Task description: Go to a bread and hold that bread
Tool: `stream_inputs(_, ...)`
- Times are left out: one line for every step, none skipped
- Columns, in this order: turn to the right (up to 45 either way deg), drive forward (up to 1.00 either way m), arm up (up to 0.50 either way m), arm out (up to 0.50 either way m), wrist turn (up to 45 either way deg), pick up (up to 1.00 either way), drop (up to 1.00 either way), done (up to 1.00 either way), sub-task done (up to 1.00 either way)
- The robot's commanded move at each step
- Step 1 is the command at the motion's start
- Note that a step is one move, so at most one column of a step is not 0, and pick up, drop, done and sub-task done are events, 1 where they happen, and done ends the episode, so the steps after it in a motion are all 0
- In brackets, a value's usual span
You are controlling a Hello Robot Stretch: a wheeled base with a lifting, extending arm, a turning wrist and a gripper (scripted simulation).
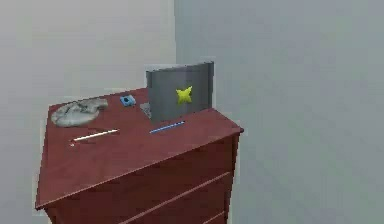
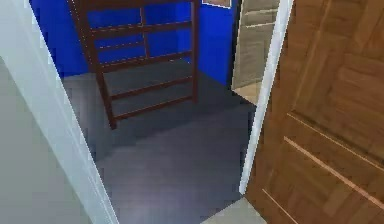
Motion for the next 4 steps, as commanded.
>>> stream_inputs(45.0, 0.0, 0.0, 0.0, 0.0, 0.0, 0.0, 0.0, 0.0)
stream_inputs(39.0, 0.0, 0.0, 0.0, 0.0, 0.0, 0.0, 0.0, 0.0)
stream_inputs(0.0, 0.65, 0.0, 0.0, 0.0, 0.0, 0.0, 0.0, 0.0)
stream_inputs(-9.0, 0.0, 0.0, 0.0, 0.0, 0.0, 0.0, 0.0, 0.0)
